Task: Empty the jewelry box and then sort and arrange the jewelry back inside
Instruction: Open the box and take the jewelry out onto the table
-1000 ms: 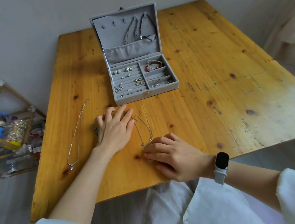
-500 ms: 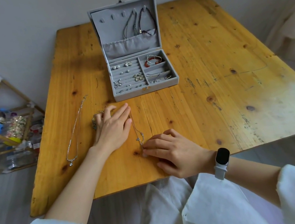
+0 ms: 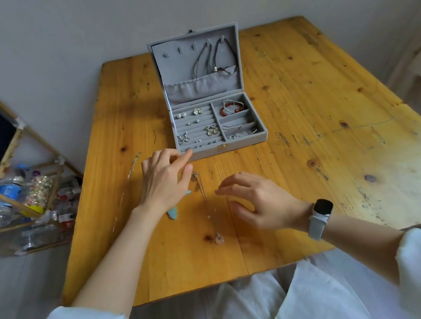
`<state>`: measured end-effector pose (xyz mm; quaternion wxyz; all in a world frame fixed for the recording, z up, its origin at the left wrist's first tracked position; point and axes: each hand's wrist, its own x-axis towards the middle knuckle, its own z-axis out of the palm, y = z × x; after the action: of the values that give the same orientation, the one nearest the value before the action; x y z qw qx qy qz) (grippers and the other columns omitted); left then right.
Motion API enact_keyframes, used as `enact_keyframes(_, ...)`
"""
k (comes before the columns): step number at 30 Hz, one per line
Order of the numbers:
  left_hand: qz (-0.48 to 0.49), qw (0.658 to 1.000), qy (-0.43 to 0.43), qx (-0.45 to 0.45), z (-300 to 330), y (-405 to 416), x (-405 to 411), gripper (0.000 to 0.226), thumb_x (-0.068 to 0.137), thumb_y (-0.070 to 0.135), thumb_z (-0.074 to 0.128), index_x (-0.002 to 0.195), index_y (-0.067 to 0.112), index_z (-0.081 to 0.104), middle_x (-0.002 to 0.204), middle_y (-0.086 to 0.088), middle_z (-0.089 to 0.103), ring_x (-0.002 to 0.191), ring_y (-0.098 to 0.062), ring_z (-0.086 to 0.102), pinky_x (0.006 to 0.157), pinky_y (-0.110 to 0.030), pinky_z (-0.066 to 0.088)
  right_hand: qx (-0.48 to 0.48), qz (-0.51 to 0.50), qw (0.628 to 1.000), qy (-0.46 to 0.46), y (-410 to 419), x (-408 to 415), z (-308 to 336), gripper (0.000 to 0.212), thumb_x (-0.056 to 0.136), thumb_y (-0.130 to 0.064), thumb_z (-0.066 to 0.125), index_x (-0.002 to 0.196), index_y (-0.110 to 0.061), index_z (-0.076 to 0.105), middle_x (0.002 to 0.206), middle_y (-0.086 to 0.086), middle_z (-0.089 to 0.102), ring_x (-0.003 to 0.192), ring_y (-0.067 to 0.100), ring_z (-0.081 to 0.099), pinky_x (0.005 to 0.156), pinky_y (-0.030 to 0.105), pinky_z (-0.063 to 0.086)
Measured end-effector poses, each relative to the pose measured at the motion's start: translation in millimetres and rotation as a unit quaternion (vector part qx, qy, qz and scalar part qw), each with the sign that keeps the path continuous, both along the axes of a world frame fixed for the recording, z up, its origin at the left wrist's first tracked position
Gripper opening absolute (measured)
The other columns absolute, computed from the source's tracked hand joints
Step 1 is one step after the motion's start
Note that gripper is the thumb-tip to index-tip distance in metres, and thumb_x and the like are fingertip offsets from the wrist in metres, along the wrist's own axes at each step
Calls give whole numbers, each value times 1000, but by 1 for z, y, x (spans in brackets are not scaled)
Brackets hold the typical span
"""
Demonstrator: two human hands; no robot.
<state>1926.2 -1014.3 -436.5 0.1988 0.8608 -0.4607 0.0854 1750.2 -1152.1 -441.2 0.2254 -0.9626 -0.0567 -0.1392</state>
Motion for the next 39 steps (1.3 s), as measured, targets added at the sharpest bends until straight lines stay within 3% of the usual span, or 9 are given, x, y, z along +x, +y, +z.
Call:
enact_keyframes(5, 42, 998, -30, -32, 46, -34, 34, 34, 90, 23, 46, 121, 16, 59, 114, -6, 57, 108, -26, 47, 88, -40, 31, 61, -123, 990, -26, -43, 59, 39, 31, 92, -16, 44, 119, -9, 57, 108, 7, 63, 99, 22, 59, 80, 33, 50)
enact_keyframes(10, 73, 995, -58, -20, 90, -88, 81, 47, 92, 23, 46, 138, 17, 38, 144, -6, 33, 132, -23, 27, 102, -46, 25, 137, -242, 958, -65, -98, 134, 83, 30, 93, -16, 46, 122, -8, 54, 103, 9, 67, 91, 23, 63, 79, 36, 51)
enact_keyframes(15, 110, 989, -99, 19, 100, -137, 120, 67, 90, 29, 47, 147, 21, 12, 156, -2, 5, 142, -22, 0, 110, -52, 4, 226, -336, 911, -78, -141, 198, 97, 28, 92, -23, 47, 115, -11, 57, 98, 8, 67, 91, 29, 61, 80, 44, 51)
enact_keyframes(18, 137, 985, -105, 1, 87, -151, 132, 67, 87, 27, 50, 145, 17, 19, 153, -4, 18, 142, -22, 8, 108, -55, -1, 213, -379, 900, -44, -152, 226, 92, 24, 90, -30, 48, 106, -15, 59, 99, 7, 66, 91, 28, 61, 72, 32, 46)
enact_keyframes(24, 147, 977, -142, -67, 67, -157, 135, 67, 70, 19, 64, 133, 10, 43, 139, -9, 43, 133, -28, 33, 102, -57, 18, 128, -482, 867, -4, -147, 253, 87, 26, 92, -26, 43, 108, -12, 57, 104, 10, 65, 95, 33, 59, 69, 30, 37)
enact_keyframes(30, 160, 975, -138, -73, 66, -158, 131, 71, 67, 18, 65, 133, 11, 41, 140, -7, 42, 134, -28, 31, 101, -51, 19, 179, -485, 850, -100, -144, 248, 95, 22, 90, -22, 44, 103, -10, 56, 99, 11, 66, 92, 34, 59, 68, 30, 33)
enact_keyframes(33, 153, 979, -125, -55, 71, -155, 129, 73, 69, 19, 65, 136, 12, 38, 143, -6, 39, 136, -26, 27, 102, -51, 17, 203, -410, 871, -180, -143, 237, 106, 16, 89, -20, 49, 97, -10, 57, 80, 2, 62, 83, 29, 59, 65, 29, 35)
enact_keyframes(36, 140, 986, -87, -17, 81, -151, 129, 72, 79, 24, 58, 143, 16, 26, 151, 0, 23, 141, -20, 11, 107, -49, 9, 227, -302, 890, -254, -145, 224, 129, 4, 85, -14, 54, 87, -10, 57, 77, -1, 58, 74, 19, 57, 69, 34, 46)
enact_keyframes(39, 128, 991, -38, -30, 92, -144, 120, 68, 85, 27, 54, 145, 19, 21, 154, 3, 12, 142, -17, 0, 110, -48, 2, 247, -231, 899, -280, -143, 204, 158, 8, 85, -8, 54, 82, -15, 52, 76, -5, 55, 64, -2, 52, 64, 13, 41)
